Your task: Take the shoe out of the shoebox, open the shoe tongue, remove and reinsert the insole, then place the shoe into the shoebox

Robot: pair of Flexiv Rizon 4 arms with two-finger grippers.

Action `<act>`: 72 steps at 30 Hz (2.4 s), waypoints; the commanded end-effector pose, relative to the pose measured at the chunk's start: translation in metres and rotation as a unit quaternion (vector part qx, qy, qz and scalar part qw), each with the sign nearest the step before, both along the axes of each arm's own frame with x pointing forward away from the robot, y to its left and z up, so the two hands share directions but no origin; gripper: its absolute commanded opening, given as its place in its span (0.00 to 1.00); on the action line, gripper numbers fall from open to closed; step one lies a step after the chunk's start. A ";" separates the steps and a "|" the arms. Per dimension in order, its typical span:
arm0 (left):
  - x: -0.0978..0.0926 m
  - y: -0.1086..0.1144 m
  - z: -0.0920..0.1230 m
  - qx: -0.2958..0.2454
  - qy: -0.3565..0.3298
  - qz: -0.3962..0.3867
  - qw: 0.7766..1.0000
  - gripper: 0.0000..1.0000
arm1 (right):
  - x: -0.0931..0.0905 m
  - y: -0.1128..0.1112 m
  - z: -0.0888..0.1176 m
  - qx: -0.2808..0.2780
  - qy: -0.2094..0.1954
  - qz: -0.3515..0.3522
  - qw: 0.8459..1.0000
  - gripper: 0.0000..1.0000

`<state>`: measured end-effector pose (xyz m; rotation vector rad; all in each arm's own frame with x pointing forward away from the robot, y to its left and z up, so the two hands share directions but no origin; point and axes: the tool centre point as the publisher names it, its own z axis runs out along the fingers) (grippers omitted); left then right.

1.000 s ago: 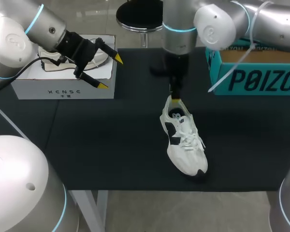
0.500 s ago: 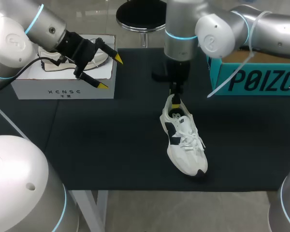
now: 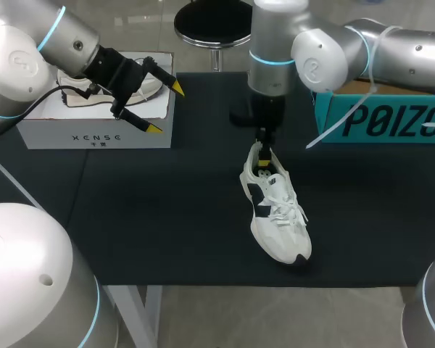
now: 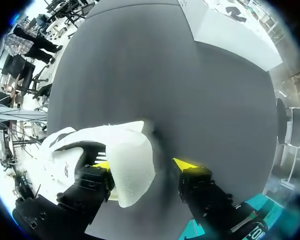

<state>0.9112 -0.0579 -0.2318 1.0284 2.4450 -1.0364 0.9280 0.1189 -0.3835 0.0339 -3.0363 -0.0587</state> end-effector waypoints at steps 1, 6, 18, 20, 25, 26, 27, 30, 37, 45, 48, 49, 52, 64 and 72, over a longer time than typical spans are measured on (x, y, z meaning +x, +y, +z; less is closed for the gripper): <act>0.000 0.000 0.000 0.002 0.000 0.000 1.000 1.00 | 0.000 -0.003 -0.004 0.001 0.001 -0.003 1.000 0.63; 0.000 0.000 0.000 0.002 0.000 0.000 1.000 1.00 | -0.001 -0.003 -0.007 0.005 -0.001 -0.008 1.000 0.11; 0.000 0.000 0.000 0.002 0.000 0.000 1.000 1.00 | 0.003 0.002 0.003 0.008 -0.006 -0.006 1.000 0.00; 0.000 0.000 0.000 0.002 0.000 0.000 1.000 1.00 | 0.004 0.002 0.010 0.005 -0.007 -0.006 1.000 0.00; 0.000 0.000 0.000 0.002 0.000 0.000 1.000 1.00 | 0.007 -0.004 0.030 -0.020 0.010 -0.039 0.999 0.00; 0.000 0.000 0.000 0.002 0.000 0.000 1.000 1.00 | 0.007 -0.007 0.036 -0.028 0.016 -0.057 0.998 0.00; 0.000 0.000 0.000 0.002 0.000 0.000 1.000 1.00 | 0.006 -0.012 0.042 -0.036 0.023 -0.080 0.996 0.00; 0.000 0.000 0.000 0.002 0.000 0.000 1.000 1.00 | 0.002 -0.026 0.061 -0.047 0.057 -0.160 0.984 0.00; 0.000 0.000 0.000 0.002 0.000 0.000 1.000 1.00 | -0.019 -0.054 0.119 -0.057 0.078 -0.319 0.943 0.00; 0.000 0.000 0.000 0.002 0.000 0.000 1.000 1.00 | -0.038 -0.064 0.187 -0.122 0.056 -0.411 0.902 0.00; 0.000 0.000 0.000 0.002 0.000 0.000 1.000 1.00 | -0.049 -0.067 0.209 -0.149 0.049 -0.449 0.880 0.00; 0.000 0.000 0.000 0.002 0.000 0.000 1.000 1.00 | -0.051 -0.070 0.215 -0.156 0.041 -0.457 0.875 0.00; 0.000 0.000 0.000 0.002 0.000 0.000 1.000 1.00 | -0.055 -0.070 0.227 -0.159 0.003 -0.436 0.886 0.00; 0.000 0.000 0.000 0.002 0.000 0.000 1.000 1.00 | -0.053 -0.063 0.236 -0.175 -0.013 -0.396 0.901 0.00; 0.000 0.000 0.000 0.002 0.000 0.000 1.000 1.00 | -0.053 -0.063 0.236 -0.175 -0.013 -0.396 0.901 0.00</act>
